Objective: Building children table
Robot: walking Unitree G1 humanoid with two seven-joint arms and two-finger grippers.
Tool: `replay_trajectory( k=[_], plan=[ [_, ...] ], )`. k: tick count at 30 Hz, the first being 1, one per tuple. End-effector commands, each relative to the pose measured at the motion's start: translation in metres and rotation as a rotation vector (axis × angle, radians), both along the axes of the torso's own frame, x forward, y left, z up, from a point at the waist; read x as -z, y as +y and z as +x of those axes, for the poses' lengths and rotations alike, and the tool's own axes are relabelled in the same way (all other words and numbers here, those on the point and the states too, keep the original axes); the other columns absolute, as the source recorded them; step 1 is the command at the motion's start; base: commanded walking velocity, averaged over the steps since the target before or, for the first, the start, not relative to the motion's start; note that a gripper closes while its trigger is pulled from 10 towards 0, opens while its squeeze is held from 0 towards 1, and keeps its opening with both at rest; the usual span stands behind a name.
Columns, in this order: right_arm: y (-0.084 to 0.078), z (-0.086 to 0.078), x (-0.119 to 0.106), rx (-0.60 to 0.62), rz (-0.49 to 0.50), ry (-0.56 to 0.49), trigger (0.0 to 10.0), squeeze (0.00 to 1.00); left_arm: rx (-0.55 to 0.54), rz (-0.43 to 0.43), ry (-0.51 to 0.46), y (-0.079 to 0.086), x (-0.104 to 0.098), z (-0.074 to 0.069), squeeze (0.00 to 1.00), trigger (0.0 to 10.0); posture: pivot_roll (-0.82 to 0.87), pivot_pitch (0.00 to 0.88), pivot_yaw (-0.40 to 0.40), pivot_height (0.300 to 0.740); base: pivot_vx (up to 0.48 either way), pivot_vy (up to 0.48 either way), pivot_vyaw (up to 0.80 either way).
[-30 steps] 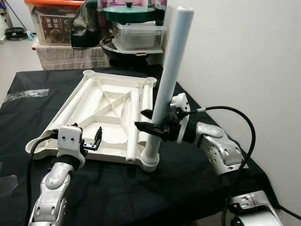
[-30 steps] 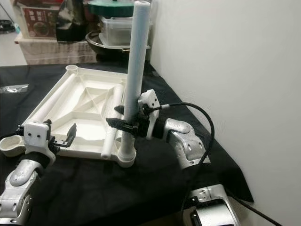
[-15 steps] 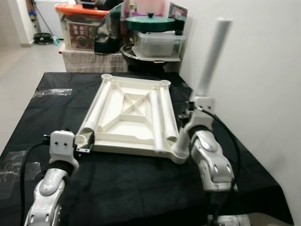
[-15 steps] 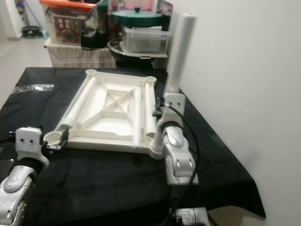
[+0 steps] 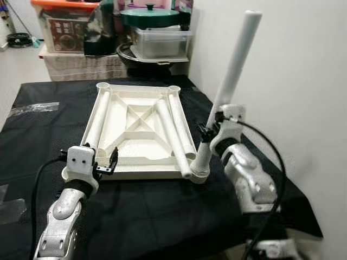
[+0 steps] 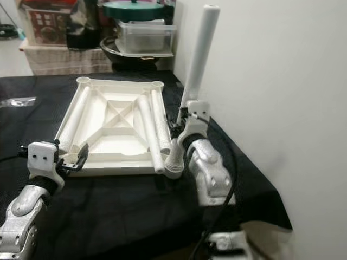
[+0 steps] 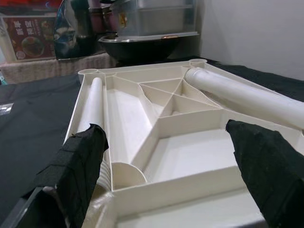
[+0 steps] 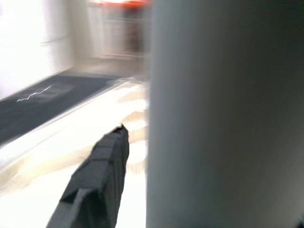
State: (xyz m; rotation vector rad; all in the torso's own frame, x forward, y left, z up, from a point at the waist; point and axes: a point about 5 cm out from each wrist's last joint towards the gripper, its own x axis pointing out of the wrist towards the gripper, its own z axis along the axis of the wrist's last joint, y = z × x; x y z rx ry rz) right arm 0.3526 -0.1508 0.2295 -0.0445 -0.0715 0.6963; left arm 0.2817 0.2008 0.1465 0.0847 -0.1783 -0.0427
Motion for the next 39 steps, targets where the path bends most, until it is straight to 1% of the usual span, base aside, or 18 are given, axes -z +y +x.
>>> replay_trajectory(
  k=[1, 6, 15, 18, 21, 22, 23, 24, 25, 26, 27, 30, 31, 32, 33, 34, 36, 39],
  plan=[
    [0.007, -0.005, -0.003, -0.217, -0.021, -0.037, 10.0, 0.0, 0.007, 0.009, 0.015, -0.002, 0.005, -0.001, 0.0, 10.0, 0.07, 0.0, -0.12, 0.74, 0.0, 0.0, 0.0],
    [0.02, -0.007, 0.012, -0.447, -0.061, 0.021, 10.0, 0.0, 0.0, 0.008, 0.008, 0.0, 0.003, 0.0, 0.0, 10.0, 0.09, 0.0, -0.128, 0.74, 0.0, 0.0, 0.0],
    [0.076, -0.042, 0.035, -0.816, -0.042, 0.041, 9.4, 0.0, -0.002, 0.016, 0.011, 0.001, 0.003, -0.003, 0.0, 10.0, 0.1, 0.0, -0.131, 0.74, 0.0, 0.0, 0.0],
    [0.089, -0.059, 0.03, -0.901, -0.002, 0.012, 7.4, 0.0, 0.001, 0.018, 0.013, 0.002, 0.003, -0.004, 0.0, 10.0, 0.1, 0.0, -0.118, 0.74, 0.0, 0.0, 0.0],
    [0.095, -0.066, 0.026, -0.929, 0.015, 0.0, 7.4, 0.0, 0.003, 0.02, 0.015, 0.003, 0.003, -0.003, 0.0, 10.0, 0.09, 0.0, -0.109, 0.74, 0.0, 0.0, 0.0],
    [0.101, -0.073, 0.028, -0.932, 0.024, -0.007, 3.8, 0.0, 0.011, 0.022, 0.016, 0.001, 0.003, -0.001, 0.0, 10.0, 0.08, 0.0, -0.105, 0.74, 0.0, 0.0, 0.0],
    [0.105, -0.077, 0.029, -0.928, 0.028, -0.01, 3.8, 0.0, 0.017, 0.023, 0.017, 0.0, 0.002, 0.0, 0.0, 10.0, 0.08, 0.0, -0.105, 0.74, 0.0, 0.0, 0.0],
    [0.106, -0.073, 0.035, -0.859, 0.031, 0.007, 0.7, 0.0, 0.022, 0.022, 0.016, -0.001, 0.002, 0.001, 0.0, 10.0, 0.07, 0.0, -0.104, 0.74, 0.0, 0.0, 0.0],
    [0.106, -0.073, 0.035, -0.859, 0.031, 0.007, 0.7, 0.0, 0.022, 0.022, 0.016, -0.001, 0.002, 0.001, 0.0, 10.0, 0.07, 0.0, -0.104, 0.74, 0.0, 0.0, 0.0],
    [0.101, -0.054, 0.048, -0.618, 0.011, 0.042, 0.0, 0.0, 0.025, 0.019, 0.015, -0.002, 0.002, 0.002, 0.0, 10.0, 0.06, 0.0, -0.103, 0.74, 0.0, 0.0, 0.0],
    [0.099, -0.049, 0.051, -0.558, 0.004, 0.05, 0.0, 0.0, 0.025, 0.019, 0.015, -0.002, 0.002, 0.002, 0.0, 10.0, 0.06, 0.0, -0.103, 0.74, 0.0, 0.0, 0.0],
    [0.07, -0.015, 0.071, -0.025, -0.099, 0.148, 0.0, 0.0, 0.024, 0.02, 0.02, -0.001, 0.004, 0.0, 0.0, 10.0, 0.06, 0.0, -0.102, 0.74, 0.0, 0.0, 0.0],
    [0.07, -0.015, 0.071, -0.025, -0.099, 0.148, 0.0, 0.0, 0.024, 0.02, 0.02, -0.001, 0.004, 0.0, 0.0, 10.0, 0.06, 0.0, -0.102, 0.74, 0.0, 0.0, 0.0],
    [0.027, -0.005, 0.084, 0.382, -0.166, 0.21, 0.0, 0.0, 0.022, 0.02, 0.024, -0.001, 0.005, -0.001, 0.0, 10.0, 0.05, 0.0, -0.103, 0.74, 0.0, 0.0, 0.0],
    [0.027, -0.005, 0.084, 0.382, -0.166, 0.21, 0.0, 0.0, 0.022, 0.02, 0.024, -0.001, 0.005, -0.001, 0.0, 10.0, 0.05, 0.0, -0.103, 0.74, 0.0, 0.0, 0.0],
    [-0.005, -0.008, 0.087, 0.63, -0.145, 0.23, 0.0, 0.0, 0.02, 0.019, 0.025, 0.0, 0.006, -0.002, 0.0, 10.0, 0.05, 0.0, -0.105, 0.74, 0.0, 0.0, 0.0],
    [-0.043, -0.026, 0.085, 0.94, -0.1, 0.218, 0.0, 0.0, 0.018, 0.017, 0.027, 0.0, 0.006, -0.002, 0.0, 10.0, 0.04, 0.0, -0.095, 0.74, 0.0, 0.0, 0.0],
    [-0.059, -0.043, 0.077, 1.089, -0.074, 0.179, 0.0, 0.0, 0.018, 0.015, 0.029, 0.001, 0.007, -0.003, 0.0, 10.0, 0.04, 0.0, -0.095, 0.74, 0.0, 0.0, 0.0]
  ],
)
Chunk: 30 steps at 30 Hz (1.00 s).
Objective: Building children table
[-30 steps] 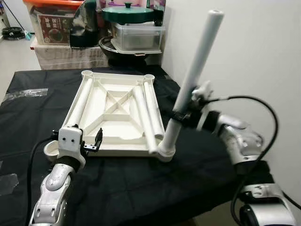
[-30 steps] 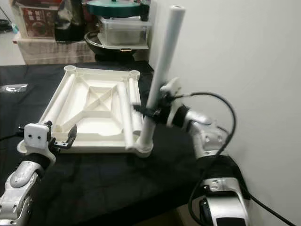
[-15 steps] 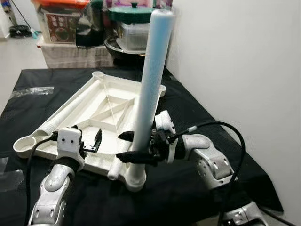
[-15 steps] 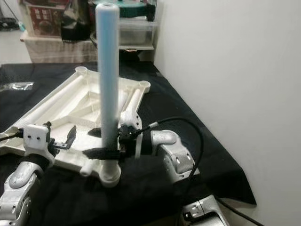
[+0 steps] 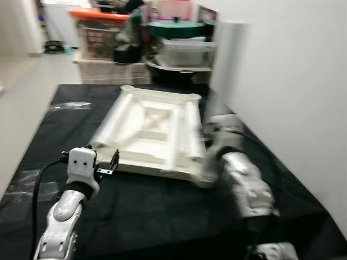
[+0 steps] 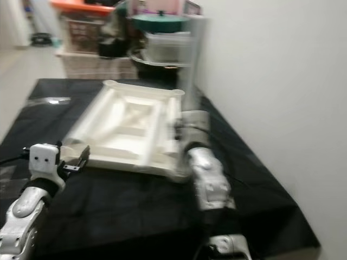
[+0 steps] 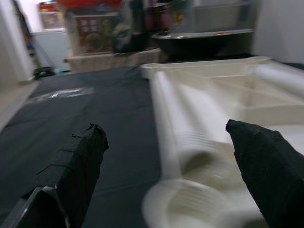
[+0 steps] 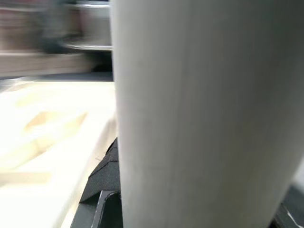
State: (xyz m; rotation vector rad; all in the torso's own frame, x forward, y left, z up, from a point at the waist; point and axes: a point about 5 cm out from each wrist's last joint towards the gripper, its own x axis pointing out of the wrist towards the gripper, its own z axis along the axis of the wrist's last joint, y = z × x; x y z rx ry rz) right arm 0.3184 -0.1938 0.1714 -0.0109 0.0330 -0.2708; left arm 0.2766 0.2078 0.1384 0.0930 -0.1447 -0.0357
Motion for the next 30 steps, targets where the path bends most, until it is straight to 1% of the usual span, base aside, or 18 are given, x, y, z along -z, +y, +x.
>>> replay_trajectory(
  k=[1, 3, 4, 7, 8, 12, 13, 14, 15, 16, 19, 21, 22, 23, 26, 27, 28, 30],
  plan=[
    [-0.016, -0.008, 0.019, 0.117, -0.056, 0.122, 0.0, 0.0, 0.027, 0.006, -0.004, -0.006, -0.001, 0.002, 0.0, 10.0, 0.04, 0.0, -0.095, 0.74, 0.0, 0.0, 0.0],
    [-0.002, -0.018, -0.001, 0.126, -0.045, 0.022, 0.0, 0.0, 0.04, 0.006, 0.001, -0.01, 0.0, 0.004, 0.0, 10.0, 0.02, 0.0, -0.081, 0.74, 0.0, 0.0, 0.0],
    [0.008, -0.018, -0.005, 0.08, -0.021, 0.006, 10.0, 0.0, 0.045, 0.007, 0.002, -0.011, 0.0, 0.005, 0.0, 10.0, 0.02, 0.0, -0.081, 0.74, 0.0, 0.0, 0.0],
    [0.034, -0.009, -0.005, -0.085, 0.013, 0.003, 10.0, 0.0, 0.049, 0.008, -0.003, -0.011, -0.003, 0.008, 0.0, 10.0, 0.02, 0.0, -0.08, 0.74, 0.0, 0.0, 0.0],
    [0.036, -0.007, -0.008, -0.12, 0.029, -0.028, 10.0, 1.0, 0.047, 0.009, -0.005, -0.01, -0.003, 0.008, 0.0, 10.0, 0.02, 0.0, -0.08, 0.74, 0.0, 0.0, 0.0],
    [0.033, 0.001, -0.014, -0.142, 0.068, -0.061, 10.0, 0.98, 0.041, 0.011, -0.006, -0.008, -0.003, 0.007, 0.0, 10.0, 0.03, 0.0, -0.09, 0.74, 0.0, 0.0, 0.0],
    [0.036, 0.007, -0.018, -0.224, 0.096, -0.066, 10.0, 0.98, 0.037, 0.012, -0.005, -0.007, -0.002, 0.006, 0.0, 10.0, 0.04, 0.0, -0.094, 0.74, 0.0, 0.0, 0.0],
    [0.036, 0.007, -0.018, -0.224, 0.096, -0.066, 10.0, 0.98, 0.037, 0.012, -0.005, -0.007, -0.002, 0.006, 0.0, 10.0, 0.04, 0.0, -0.094, 0.74, 0.0, 0.0, 0.0],
    [0.039, 0.012, -0.024, -0.339, 0.148, -0.069, 10.0, 0.0, 0.032, 0.011, -0.003, -0.006, -0.001, 0.004, 0.0, 10.0, 0.04, 0.0, -0.096, 0.74, 0.0, 0.0, 0.0],
    [0.043, 0.015, -0.034, -0.568, 0.158, -0.095, 10.0, 0.0, 0.028, 0.01, -0.002, -0.006, -0.001, 0.003, 0.0, 10.0, 0.05, 0.0, -0.097, 0.74, 0.0, 0.0, 0.0],
    [0.043, 0.015, -0.034, -0.568, 0.158, -0.095, 10.0, 0.0, 0.028, 0.01, -0.002, -0.006, -0.001, 0.003, 0.0, 10.0, 0.05, 0.0, -0.097, 0.74, 0.0, 0.0, 0.0],
    [0.045, 0.011, -0.048, -0.981, 0.116, -0.132, 10.0, 0.0, 0.027, 0.012, -0.005, -0.006, -0.001, 0.004, 0.0, 10.0, 0.05, 0.0, -0.101, 0.74, 0.0, 0.0, 0.0],
    [0.045, 0.011, -0.048, -0.981, 0.116, -0.132, 10.0, 0.0, 0.027, 0.012, -0.005, -0.006, -0.001, 0.004, 0.0, 10.0, 0.05, 0.0, -0.101, 0.74, 0.0, 0.0, 0.0],
    [0.046, 0.007, -0.051, -1.153, 0.086, -0.134, 10.0, 0.0, 0.028, 0.014, -0.008, -0.006, -0.002, 0.005, 0.0, 10.0, 0.06, 0.0, -0.102, 0.74, 0.0, 0.0, 0.0],
    [0.046, 0.007, -0.051, -1.153, 0.086, -0.134, 10.0, 0.0, 0.028, 0.014, -0.008, -0.006, -0.002, 0.005, 0.0, 10.0, 0.06, 0.0, -0.102, 0.74, 0.0, 0.0, 0.0],
    [0.05, 0.003, -0.051, -1.269, 0.062, -0.126, 10.0, 0.0, 0.028, 0.017, -0.012, -0.006, -0.003, 0.006, 0.0, 10.0, 0.06, 0.0, -0.108, 0.74, 0.0, 0.0, 0.0],
    [0.067, -0.007, -0.047, -1.425, 0.033, -0.109, 10.0, 0.0, 0.025, 0.018, -0.015, -0.005, -0.004, 0.007, 0.0, 10.0, 0.07, 0.0, -0.114, 0.74, 0.0, 0.0, 0.0],
    [0.067, -0.007, -0.047, -1.425, 0.033, -0.109, 10.0, 0.0, 0.025, 0.018, -0.015, -0.005, -0.004, 0.007, 0.0, 10.0, 0.07, 0.0, -0.114, 0.74, 0.0, 0.0, 0.0]
  ],
)
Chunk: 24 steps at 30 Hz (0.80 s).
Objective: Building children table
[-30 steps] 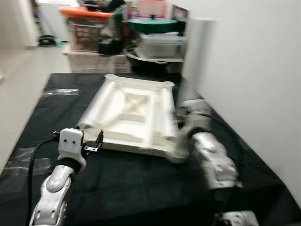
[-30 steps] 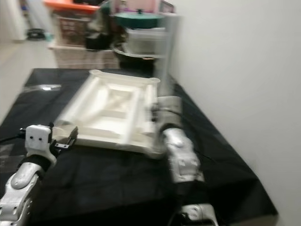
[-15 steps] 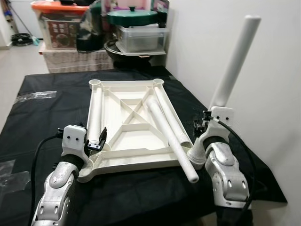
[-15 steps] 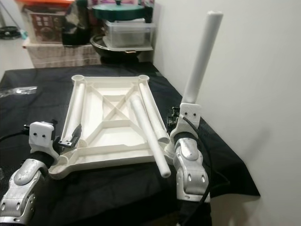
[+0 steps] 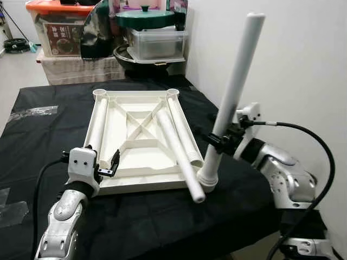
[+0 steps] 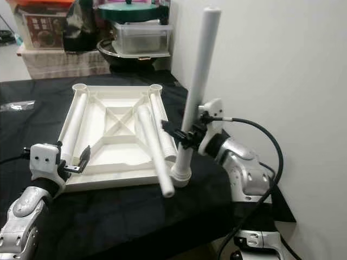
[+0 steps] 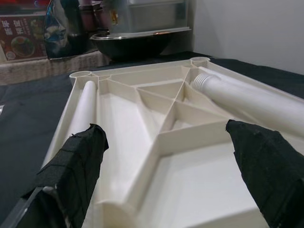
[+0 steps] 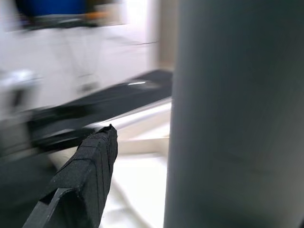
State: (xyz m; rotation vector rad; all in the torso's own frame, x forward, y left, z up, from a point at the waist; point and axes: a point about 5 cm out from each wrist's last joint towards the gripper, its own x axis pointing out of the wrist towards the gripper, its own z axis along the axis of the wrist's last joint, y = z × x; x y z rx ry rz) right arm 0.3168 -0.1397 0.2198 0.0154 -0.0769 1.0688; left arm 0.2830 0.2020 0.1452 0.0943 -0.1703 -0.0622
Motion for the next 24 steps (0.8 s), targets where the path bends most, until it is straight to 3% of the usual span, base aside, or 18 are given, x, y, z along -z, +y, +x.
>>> replay_trajectory(
  k=[1, 2, 3, 4, 5, 6, 10, 11, 12, 14, 16, 17, 18, 19, 20, 21, 23, 24],
  plan=[
    [0.031, -0.017, 0.009, -0.218, -0.033, -0.009, 10.0, 0.0, -0.004, 0.015, 0.008, 0.0, 0.003, 0.0, 0.0, 10.0, 0.08, 0.0, -0.117, 0.74, 0.0, 0.0, 0.0],
    [0.031, -0.017, 0.009, -0.218, -0.033, -0.009, 10.0, 0.0, -0.004, 0.015, 0.008, 0.0, 0.003, 0.0, 0.0, 10.0, 0.08, 0.0, -0.117, 0.74, 0.0, 0.0, 0.0],
    [0.047, -0.026, 0.017, -0.31, -0.045, 0.003, 10.0, 0.0, -0.004, 0.014, 0.008, 0.0, 0.003, -0.001, 0.0, 10.0, 0.08, 0.0, -0.119, 0.74, 0.0, 0.0, 0.0],
    [0.047, -0.026, 0.017, -0.31, -0.045, 0.003, 10.0, 0.0, -0.004, 0.014, 0.008, 0.0, 0.003, -0.001, 0.0, 10.0, 0.08, 0.0, -0.119, 0.74, 0.0, 0.0, 0.0],
    [0.059, -0.032, 0.023, -0.36, -0.05, 0.019, 3.3, 0.0, -0.004, 0.014, 0.009, -0.001, 0.004, -0.002, 0.0, 10.0, 0.09, 0.0, -0.122, 0.74, 0.0, 0.0, 0.0],
    [0.068, -0.032, 0.03, -0.329, -0.057, 0.039, 0.0, 0.0, -0.007, 0.014, 0.01, 0.0, 0.004, -0.003, 0.0, 10.0, 0.09, 0.0, -0.123, 0.74, 0.0, 0.0, 0.0],
    [0.074, -0.026, 0.036, -0.23, -0.063, 0.051, 0.0, 0.0, -0.012, 0.017, 0.011, 0.003, 0.004, -0.004, 0.0, 10.0, 0.08, 0.0, -0.12, 0.74, 0.0, 0.0, 0.0],
    [0.072, -0.017, 0.039, -0.132, -0.066, 0.082, 0.0, 0.0, -0.013, 0.017, 0.011, 0.004, 0.004, -0.004, 0.0, 10.0, 0.08, 0.0, -0.118, 0.74, 0.0, 0.0, 0.0],
    [0.064, -0.005, 0.046, 0.044, -0.094, 0.111, 0.0, 0.0, -0.01, 0.017, 0.014, 0.003, 0.004, -0.004, 0.0, 10.0, 0.07, 0.0, -0.107, 0.74, 0.0, 0.0, 0.0],
    [0.064, -0.005, 0.046, 0.044, -0.094, 0.111, 0.0, 0.0, -0.01, 0.017, 0.014, 0.003, 0.004, -0.004, 0.0, 10.0, 0.07, 0.0, -0.107, 0.74, 0.0, 0.0, 0.0],
    [0.035, 0.016, 0.063, 0.44, -0.15, 0.213, 0.0, 0.0, 0.001, 0.015, 0.018, 0.0, 0.005, -0.003, 0.0, 10.0, 0.05, 0.0, -0.1, 0.74, 0.0, 0.0, 0.0],
    [0.035, 0.016, 0.063, 0.44, -0.15, 0.213, 0.0, 0.0, 0.001, 0.015, 0.018, 0.0, 0.005, -0.003, 0.0, 10.0, 0.05, 0.0, -0.1, 0.74, 0.0, 0.0, 0.0],
    [0.018, 0.021, 0.073, 0.632, -0.193, 0.259, 0.0, 0.0, 0.006, 0.014, 0.019, -0.002, 0.006, -0.002, 0.0, 10.0, 0.05, 0.0, -0.1, 0.74, 0.0, 0.0, 0.0],
    [0.018, 0.021, 0.073, 0.632, -0.193, 0.259, 0.0, 0.0, 0.006, 0.014, 0.019, -0.002, 0.006, -0.002, 0.0, 10.0, 0.05, 0.0, -0.1, 0.74, 0.0, 0.0, 0.0],
    [-0.03, 0.018, 0.084, 1.079, -0.243, 0.275, 0.0, 0.0, 0.014, 0.013, 0.02, -0.003, 0.006, 0.0, 0.0, 10.0, 0.04, 0.0, -0.087, 0.74, 0.0, 0.0, 0.0],
    [-0.03, 0.018, 0.084, 1.079, -0.243, 0.275, 0.0, 0.0, 0.014, 0.013, 0.02, -0.003, 0.006, 0.0, 0.0, 10.0, 0.04, 0.0, -0.087, 0.74, 0.0, 0.0, 0.0],
    [-0.056, 0.007, 0.083, 1.338, -0.218, 0.267, 0.0, 0.0, 0.018, 0.012, 0.02, -0.004, 0.006, 0.001, 0.0, 10.0, 0.03, 0.0, -0.081, 0.74, 0.0, 0.0, 0.0],
    [-0.056, 0.007, 0.083, 1.338, -0.218, 0.267, 0.0, 0.0, 0.018, 0.012, 0.02, -0.004, 0.006, 0.001, 0.0, 10.0, 0.03, 0.0, -0.081, 0.74, 0.0, 0.0, 0.0]
  ],
)
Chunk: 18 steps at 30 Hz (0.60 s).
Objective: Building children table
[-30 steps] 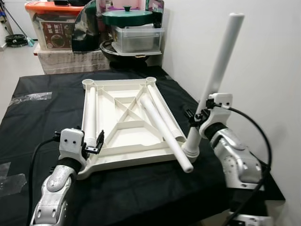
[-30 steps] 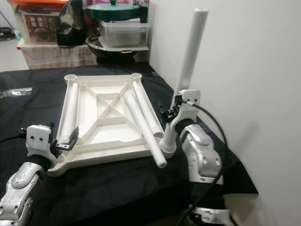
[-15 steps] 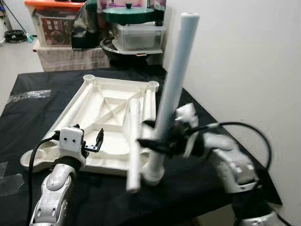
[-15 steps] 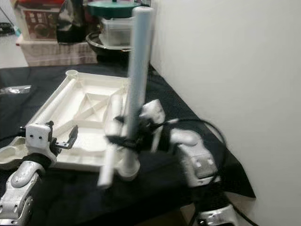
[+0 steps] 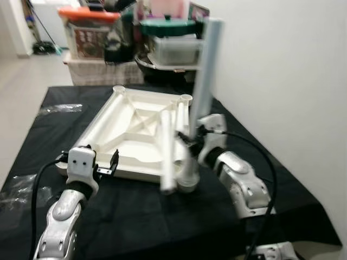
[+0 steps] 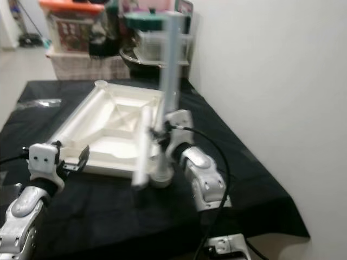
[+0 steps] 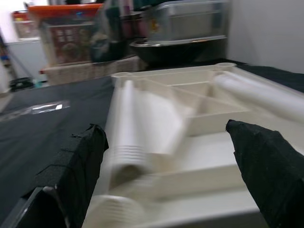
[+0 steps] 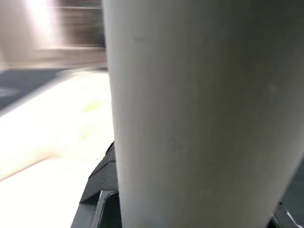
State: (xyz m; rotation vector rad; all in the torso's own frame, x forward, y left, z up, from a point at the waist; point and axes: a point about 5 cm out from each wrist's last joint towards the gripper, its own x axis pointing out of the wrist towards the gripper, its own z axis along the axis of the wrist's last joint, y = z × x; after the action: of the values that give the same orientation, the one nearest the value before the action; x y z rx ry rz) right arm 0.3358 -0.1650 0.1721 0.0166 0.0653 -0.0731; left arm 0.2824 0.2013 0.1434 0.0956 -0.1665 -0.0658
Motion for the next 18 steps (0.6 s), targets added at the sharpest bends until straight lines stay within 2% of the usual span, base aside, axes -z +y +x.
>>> replay_trajectory(
  k=[1, 2, 3, 4, 5, 6, 7, 8, 9, 10, 11, 12, 14, 15, 17, 18],
  plan=[
    [-0.034, -0.019, 0.029, 0.28, -0.073, 0.159, 0.0, 0.0, 0.017, 0.01, 0.017, -0.003, 0.004, 0.002, 0.0, 10.0, 0.03, 0.0, -0.075, 0.74, 0.0, 0.0, 0.0],
    [-0.032, -0.023, 0.023, 0.327, -0.058, 0.13, 0.0, 0.0, 0.019, 0.01, 0.019, -0.004, 0.004, 0.002, 0.0, 10.0, 0.02, 0.0, -0.07, 0.74, 0.0, 0.0, 0.0],
    [-0.023, -0.024, 0.014, 0.306, -0.047, 0.099, 0.0, 0.0, 0.025, 0.01, 0.02, -0.005, 0.005, 0.003, 0.0, 10.0, 0.02, 0.0, -0.07, 0.74, 0.0, 0.0, 0.0],
    [-0.023, -0.024, 0.014, 0.306, -0.047, 0.099, 0.0, 0.0, 0.025, 0.01, 0.02, -0.005, 0.005, 0.003, 0.0, 10.0, 0.02, 0.0, -0.07, 0.74, 0.0, 0.0, 0.0],
    [-0.009, -0.022, 0.007, 0.234, -0.025, 0.076, 0.6, 0.0, 0.03, 0.01, 0.021, -0.006, 0.005, 0.004, 0.0, 10.0, 0.02, 0.0, -0.07, 0.74, 0.0, 0.0, 0.0],
    [-0.009, -0.022, 0.007, 0.234, -0.025, 0.076, 0.6, 0.0, 0.03, 0.01, 0.021, -0.006, 0.005, 0.004, 0.0, 10.0, 0.02, 0.0, -0.07, 0.74, 0.0, 0.0, 0.0],
    [0.008, -0.017, 0.002, 0.12, -0.022, 0.064, 4.7, 0.0, 0.032, 0.01, 0.021, -0.006, 0.004, 0.004, 0.0, 10.0, 0.02, 0.0, -0.073, 0.74, 0.0, 0.0, 0.0],
    [0.008, -0.017, 0.002, 0.12, -0.022, 0.064, 4.7, 0.0, 0.032, 0.01, 0.021, -0.006, 0.004, 0.004, 0.0, 10.0, 0.02, 0.0, -0.073, 0.74, 0.0, 0.0, 0.0],
    [0.023, -0.014, 0.0, 0.038, -0.013, 0.068, 10.0, 0.0, 0.034, 0.01, 0.02, -0.007, 0.004, 0.005, 0.0, 10.0, 0.02, 0.0, -0.075, 0.74, 0.0, 0.0, 0.0],
    [0.023, -0.014, 0.0, 0.038, -0.013, 0.068, 10.0, 0.0, 0.034, 0.01, 0.02, -0.007, 0.004, 0.005, 0.0, 10.0, 0.02, 0.0, -0.075, 0.74, 0.0, 0.0, 0.0],
    [0.039, -0.01, -0.003, -0.084, 0.004, 0.052, 10.0, 0.0, 0.032, 0.009, 0.018, -0.007, 0.004, 0.005, 0.0, 10.0, 0.02, 0.0, -0.078, 0.74, 0.0, 0.0, 0.0],
    [0.043, -0.005, -0.008, -0.177, 0.04, 0.012, 10.0, 1.0, 0.03, 0.008, 0.017, -0.007, 0.004, 0.005, 0.0, 10.0, 0.03, 0.0, -0.085, 0.74, 0.0, 0.0, 0.0],
    [0.043, -0.005, -0.008, -0.177, 0.04, 0.012, 10.0, 1.0, 0.03, 0.008, 0.017, -0.007, 0.004, 0.005, 0.0, 10.0, 0.03, 0.0, -0.085, 0.74, 0.0, 0.0, 0.0],
    [0.043, -0.001, -0.014, -0.217, 0.091, -0.009, 10.0, 1.0, 0.027, 0.008, 0.016, -0.006, 0.004, 0.004, 0.0, 10.0, 0.03, 0.0, -0.085, 0.74, 0.0, 0.0, 0.0],
    [0.043, -0.001, -0.014, -0.217, 0.091, -0.009, 10.0, 1.0, 0.027, 0.008, 0.016, -0.006, 0.004, 0.004, 0.0, 10.0, 0.03, 0.0, -0.085, 0.74, 0.0, 0.0, 0.0],
    [0.046, 0.004, -0.025, -0.375, 0.154, -0.044, 10.0, 0.0, 0.02, 0.008, 0.018, -0.004, 0.005, 0.003, 0.0, 10.0, 0.04, 0.0, -0.093, 0.74, 0.0, 0.0, 0.0]
  ],
)
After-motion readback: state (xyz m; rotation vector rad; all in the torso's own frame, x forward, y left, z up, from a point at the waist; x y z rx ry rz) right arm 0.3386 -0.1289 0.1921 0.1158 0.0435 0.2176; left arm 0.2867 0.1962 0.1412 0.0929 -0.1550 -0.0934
